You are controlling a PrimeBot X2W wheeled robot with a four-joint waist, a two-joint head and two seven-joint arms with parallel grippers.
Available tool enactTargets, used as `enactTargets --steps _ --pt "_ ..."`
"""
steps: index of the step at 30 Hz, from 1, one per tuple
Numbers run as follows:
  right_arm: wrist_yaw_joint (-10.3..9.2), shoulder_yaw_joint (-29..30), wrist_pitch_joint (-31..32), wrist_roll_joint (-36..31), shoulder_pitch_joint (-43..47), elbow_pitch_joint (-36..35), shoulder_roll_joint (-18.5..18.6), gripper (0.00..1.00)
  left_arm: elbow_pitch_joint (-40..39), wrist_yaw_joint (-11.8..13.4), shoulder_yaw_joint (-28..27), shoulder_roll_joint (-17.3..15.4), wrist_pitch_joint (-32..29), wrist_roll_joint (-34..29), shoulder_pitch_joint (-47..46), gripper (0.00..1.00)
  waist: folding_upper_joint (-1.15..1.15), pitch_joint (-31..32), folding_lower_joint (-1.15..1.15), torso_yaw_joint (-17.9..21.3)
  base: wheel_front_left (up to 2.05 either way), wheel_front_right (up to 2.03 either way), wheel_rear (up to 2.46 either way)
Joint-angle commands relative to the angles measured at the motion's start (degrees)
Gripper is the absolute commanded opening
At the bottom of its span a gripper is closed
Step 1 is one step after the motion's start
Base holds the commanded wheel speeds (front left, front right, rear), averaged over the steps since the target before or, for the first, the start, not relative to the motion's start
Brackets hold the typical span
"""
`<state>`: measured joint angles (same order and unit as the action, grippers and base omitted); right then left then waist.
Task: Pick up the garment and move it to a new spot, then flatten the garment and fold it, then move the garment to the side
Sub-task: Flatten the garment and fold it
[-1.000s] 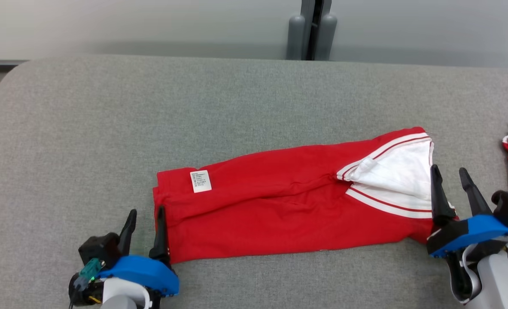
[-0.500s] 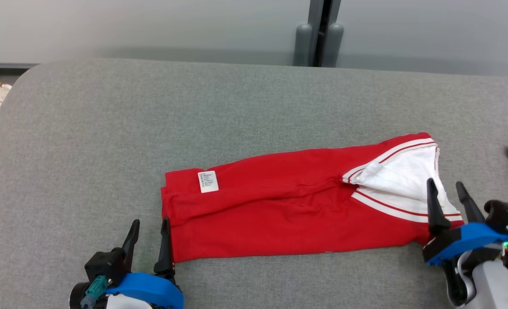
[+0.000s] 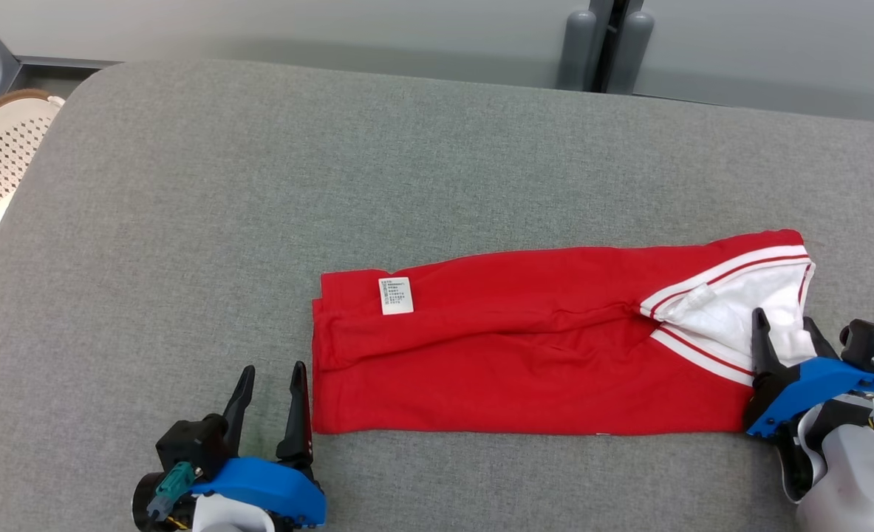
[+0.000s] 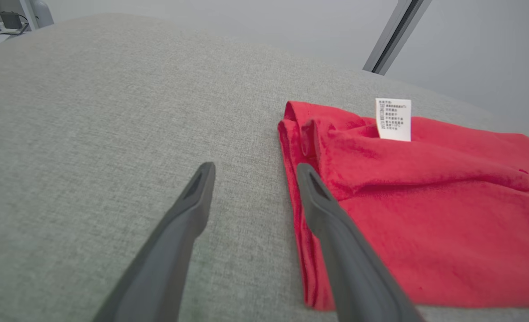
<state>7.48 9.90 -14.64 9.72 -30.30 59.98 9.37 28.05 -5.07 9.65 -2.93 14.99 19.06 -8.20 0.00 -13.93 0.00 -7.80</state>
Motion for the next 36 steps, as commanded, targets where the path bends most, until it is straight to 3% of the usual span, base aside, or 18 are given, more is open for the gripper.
enactTargets --steps 1,2,8,11,19,29,36 --pt "0.02 -0.9 2.0 -0.1 3.2 4.6 -2.6 0.20 0.1 -0.1 -0.5 0.0 0.2 -0.4 -0.3 1.00 0.00 0.1 0.00 0.1 0.00 0.00 0.00" --pt "0.02 -1.3 2.0 0.0 3.5 5.6 -2.9 0.00 0.2 0.0 -0.8 0.0 0.2 -0.5 0.0 1.00 0.00 0.2 0.00 0.3 0.00 0.00 0.00" --pt "-0.08 1.2 0.2 1.7 5.0 3.2 -0.5 0.00 0.6 -0.5 -1.0 0.0 0.2 -0.9 0.7 1.00 0.00 1.8 0.00 2.7 0.00 0.00 0.00" --pt "-0.12 4.1 -0.3 1.8 6.2 -3.2 1.2 0.00 0.6 -0.6 -0.6 0.0 0.2 -0.6 0.9 1.00 0.00 2.9 0.00 4.0 0.00 0.00 0.00" --pt "0.00 9.2 -0.5 -0.1 12.1 -16.4 0.4 0.00 1.1 -0.5 0.6 0.0 0.2 0.3 1.8 1.00 0.00 4.8 0.00 6.1 0.00 0.00 0.00" --pt "0.01 -0.6 -0.5 0.6 12.6 -32.2 -3.8 0.00 1.4 -0.7 2.2 0.0 0.2 2.2 1.7 1.00 0.00 4.6 0.00 3.6 0.00 0.00 0.00" --pt "0.01 -13.0 -0.5 3.7 12.1 -34.4 -5.5 0.00 1.7 -0.3 3.3 0.0 0.2 3.4 1.9 1.00 0.00 4.9 0.00 -2.0 0.00 0.00 0.00"
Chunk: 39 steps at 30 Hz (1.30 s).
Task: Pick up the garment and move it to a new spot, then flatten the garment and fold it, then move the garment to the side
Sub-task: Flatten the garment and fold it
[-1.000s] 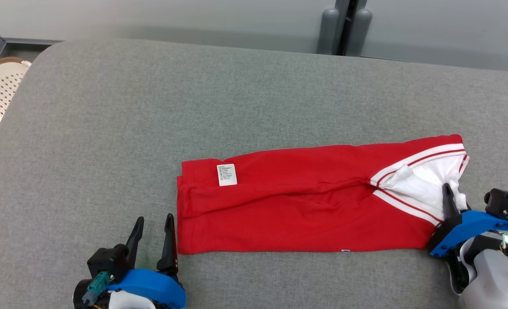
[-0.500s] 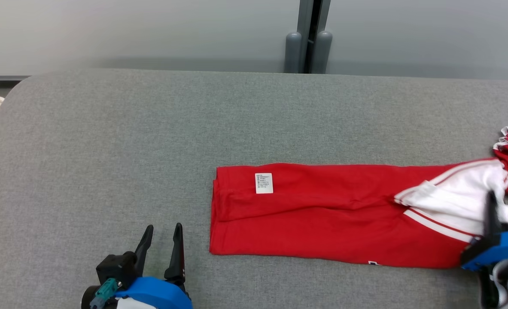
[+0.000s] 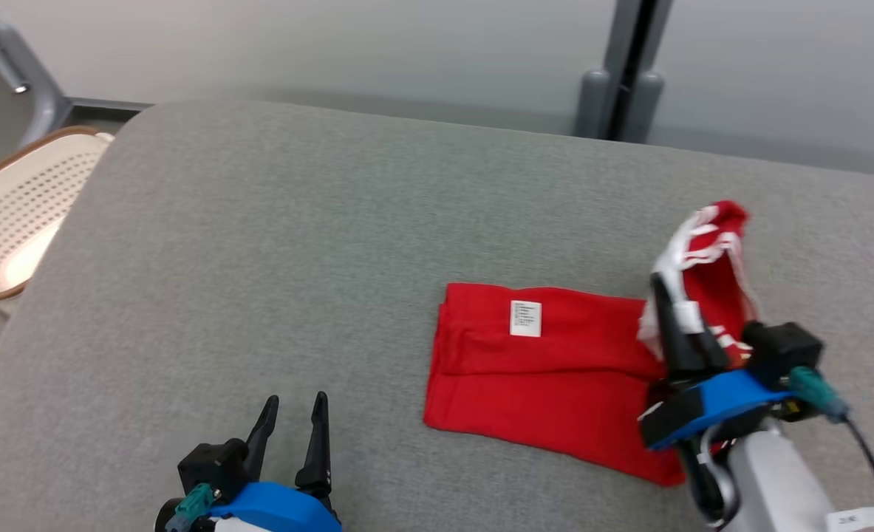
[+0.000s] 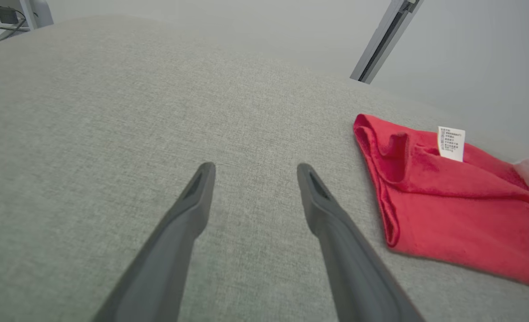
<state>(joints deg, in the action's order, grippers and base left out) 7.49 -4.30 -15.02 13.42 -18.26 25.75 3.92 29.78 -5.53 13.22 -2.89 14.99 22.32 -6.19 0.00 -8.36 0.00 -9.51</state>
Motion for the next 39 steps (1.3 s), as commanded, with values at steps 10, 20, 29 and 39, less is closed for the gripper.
enactTargets --steps 10,20,29,39 --pt "0.00 -14.9 -0.2 3.7 -4.9 6.0 -0.9 0.86 0.6 0.8 0.3 0.0 0.2 0.9 1.3 1.00 0.00 0.0 0.00 -6.1 0.00 0.00 0.00" --pt "0.00 -13.7 -0.2 4.2 -3.6 3.4 -0.9 1.00 -0.3 1.2 -1.8 0.0 0.2 0.1 1.6 1.00 0.00 1.0 0.00 -1.5 0.00 0.00 0.00" --pt "0.00 -1.9 -0.2 -3.3 2.5 1.2 -0.7 1.00 -2.0 0.6 -2.9 0.0 0.2 -2.3 0.1 1.00 0.00 1.8 0.00 5.3 0.00 0.00 0.00" --pt "0.00 3.9 -0.2 -5.7 9.7 2.2 -1.0 1.00 -2.8 -0.1 -3.5 0.0 0.2 -6.3 2.7 1.00 0.00 3.5 0.00 9.9 0.00 0.00 0.00"
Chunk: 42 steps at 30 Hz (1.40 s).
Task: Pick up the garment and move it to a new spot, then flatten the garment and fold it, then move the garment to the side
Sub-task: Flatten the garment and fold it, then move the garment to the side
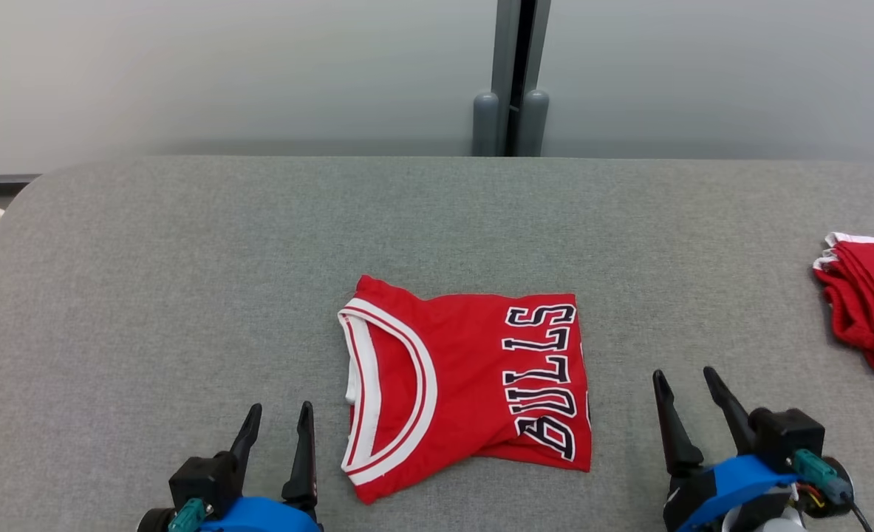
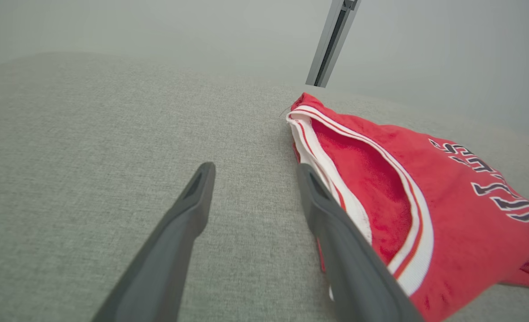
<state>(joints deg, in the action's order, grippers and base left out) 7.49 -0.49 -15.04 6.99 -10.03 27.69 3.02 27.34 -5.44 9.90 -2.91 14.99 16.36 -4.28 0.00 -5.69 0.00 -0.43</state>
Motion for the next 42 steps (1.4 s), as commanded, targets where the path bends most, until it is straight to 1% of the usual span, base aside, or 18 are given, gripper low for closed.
enactTargets --steps 1,5,10,15,20,24,27,30,31,32,34,38,39,40,41,42 --pt "0.00 0.0 -0.1 1.0 2.2 0.3 -0.1 1.00 -0.4 -0.1 -0.2 0.0 0.2 -0.6 1.2 1.00 0.00 1.0 0.00 1.2 0.00 0.00 0.00" --pt "0.00 -0.8 -0.2 2.1 4.4 0.9 -0.1 1.00 -0.7 -0.1 -0.3 0.0 0.2 -0.8 2.6 1.00 0.00 1.7 0.00 2.2 0.00 0.00 0.00" --pt "0.00 -1.7 -0.1 2.4 4.5 1.1 -0.1 1.00 -0.9 -0.1 -0.1 0.0 0.2 -1.0 2.9 1.00 0.00 1.7 0.00 2.5 0.00 0.00 0.00" --pt "0.00 -2.0 -0.1 1.7 2.2 1.6 -0.1 1.00 -1.0 -0.3 0.3 0.0 0.2 -1.4 1.2 1.00 0.00 0.2 0.00 1.2 0.00 0.00 0.00" --pt "0.00 -3.2 -0.1 2.4 -2.7 3.6 -0.1 1.00 -0.7 -0.7 1.3 0.0 0.2 -1.2 -0.4 1.00 0.00 -2.9 0.00 -1.5 0.00 0.00 0.00" --pt "0.00 -4.9 -0.2 2.3 -7.5 7.5 -0.1 1.00 -0.2 -0.9 2.1 0.0 0.2 -0.8 -1.2 1.00 0.00 -4.9 0.00 -4.1 0.00 0.00 0.00" --pt "0.00 -5.3 -0.1 2.3 -10.7 13.1 -0.1 1.00 0.2 -1.0 2.5 0.0 0.2 -0.7 -1.6 1.00 0.00 -5.5 0.00 -6.0 0.00 0.00 0.00" --pt "0.00 -5.6 0.4 2.9 -12.1 20.9 -0.1 1.00 0.5 -0.9 2.3 0.0 0.2 -0.6 -1.5 1.00 0.00 -5.3 0.00 -7.5 0.00 0.00 0.00" --pt "0.00 -5.6 0.4 2.9 -12.1 20.9 -0.1 1.00 0.5 -0.9 2.3 0.0 0.2 -0.6 -1.5 1.00 0.00 -5.3 0.00 -7.5 0.00 0.00 0.00" --pt "0.03 -7.8 1.6 4.3 -12.1 25.4 -0.3 0.54 0.6 -0.9 2.0 0.0 0.2 -0.5 -1.1 1.00 0.00 -5.0 0.00 -8.0 0.00 0.00 0.00" --pt "0.10 -9.9 1.4 5.9 -11.7 28.0 -0.7 0.00 0.7 -0.8 1.6 0.0 0.2 -0.6 -0.6 1.00 0.00 -4.5 0.00 -8.0 0.00 0.00 0.00" --pt "0.03 -10.5 0.9 7.2 -11.4 30.3 -0.4 0.00 0.6 -0.6 0.7 0.0 0.2 -0.8 0.3 1.00 0.00 -3.6 0.00 -6.8 0.00 0.00 0.00" --pt "-0.05 -10.0 0.6 7.3 -11.5 30.8 0.0 0.00 0.4 -0.7 0.4 0.0 0.2 -1.2 0.7 1.00 0.00 -2.9 0.00 -5.2 0.00 0.00 0.00" --pt "-0.05 -10.0 0.6 7.3 -11.5 30.8 0.0 0.00 0.4 -0.7 0.4 0.0 0.2 -1.2 0.7 1.00 0.00 -2.9 0.00 -5.2 0.00 0.00 0.00" --pt "-0.14 -8.4 0.4 7.0 -11.6 29.6 0.5 0.00 0.3 -0.8 0.0 0.0 0.2 -1.4 1.2 1.00 0.00 -2.4 0.00 -3.0 0.00 0.00 0.00" --pt "-0.16 -7.3 0.3 6.7 -11.4 28.7 0.6 0.00 0.3 -0.9 0.0 0.0 0.2 -1.6 1.4 1.00 0.00 -2.2 0.00 -1.8 0.00 0.00 0.00"
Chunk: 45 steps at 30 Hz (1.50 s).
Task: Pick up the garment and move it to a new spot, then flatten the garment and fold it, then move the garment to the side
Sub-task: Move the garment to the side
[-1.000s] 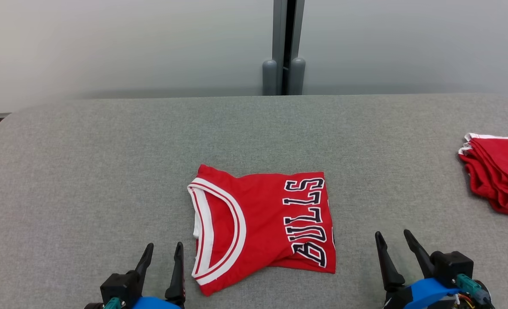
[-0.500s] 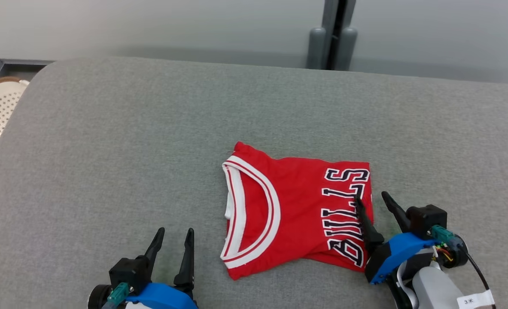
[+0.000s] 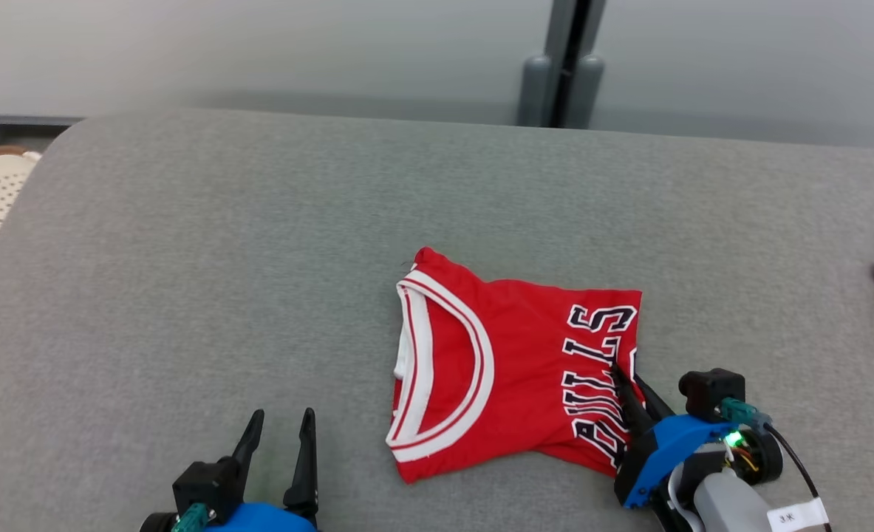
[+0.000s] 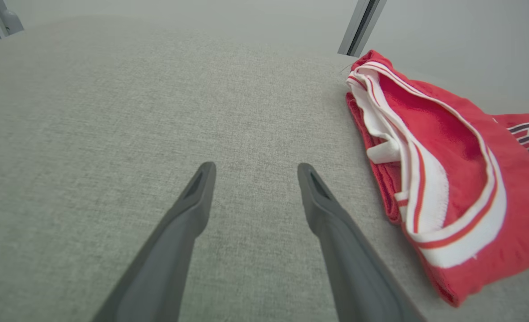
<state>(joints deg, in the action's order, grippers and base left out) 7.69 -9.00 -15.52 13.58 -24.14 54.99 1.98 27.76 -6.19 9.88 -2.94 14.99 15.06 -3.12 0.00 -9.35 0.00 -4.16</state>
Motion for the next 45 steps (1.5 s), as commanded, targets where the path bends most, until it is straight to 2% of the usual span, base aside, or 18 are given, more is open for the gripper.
enactTargets --steps 1,3,13,21,27,35,41,45 --pt "-0.40 1.7 0.7 -0.2 3.0 0.5 1.7 0.00 -0.3 -0.2 -0.3 0.0 0.2 -0.3 0.3 1.00 0.00 1.6 0.00 3.4 0.00 0.00 0.00" --pt "-0.39 2.2 0.7 -0.5 3.3 -0.3 1.6 0.00 -0.5 -0.1 -0.5 0.0 0.2 -0.1 0.4 1.00 0.00 1.8 0.00 4.9 0.00 0.00 0.00" --pt "-0.35 4.0 0.6 -1.3 5.7 -5.0 1.3 0.00 -1.6 -0.7 0.9 0.0 0.2 -0.6 -2.5 1.00 0.00 -0.1 0.00 20.0 0.00 0.00 0.00" --pt "-0.25 4.5 0.4 -0.4 6.0 -7.7 1.1 0.00 -2.1 -0.9 2.9 0.0 0.2 -0.6 -4.7 1.00 0.00 -1.7 0.00 26.3 0.00 0.00 0.00" --pt "-0.24 6.5 0.4 -3.7 3.1 -8.7 1.4 0.00 -1.7 -1.1 3.0 0.0 0.2 -1.4 -5.3 1.00 0.00 -3.0 0.00 27.0 0.00 0.00 0.00" --pt "-0.23 9.1 0.8 -10.8 -9.5 -5.9 5.7 0.00 -0.3 -1.4 1.1 0.0 0.2 -4.0 -5.4 1.00 0.00 -5.4 0.00 24.5 0.00 0.00 0.00" --pt "-0.23 16.3 3.9 -19.6 -19.6 -2.2 11.7 0.00 0.0 -1.4 0.6 -0.1 0.2 -4.9 -6.2 1.00 0.00 -7.2 0.00 21.3 0.00 0.00 0.00" --pt "-0.23 25.2 6.7 -26.2 -23.0 -1.0 15.2 0.00 0.2 -1.3 0.9 -0.2 0.1 -4.9 -6.8 1.00 0.00 -8.1 0.00 19.2 0.00 0.00 0.00"
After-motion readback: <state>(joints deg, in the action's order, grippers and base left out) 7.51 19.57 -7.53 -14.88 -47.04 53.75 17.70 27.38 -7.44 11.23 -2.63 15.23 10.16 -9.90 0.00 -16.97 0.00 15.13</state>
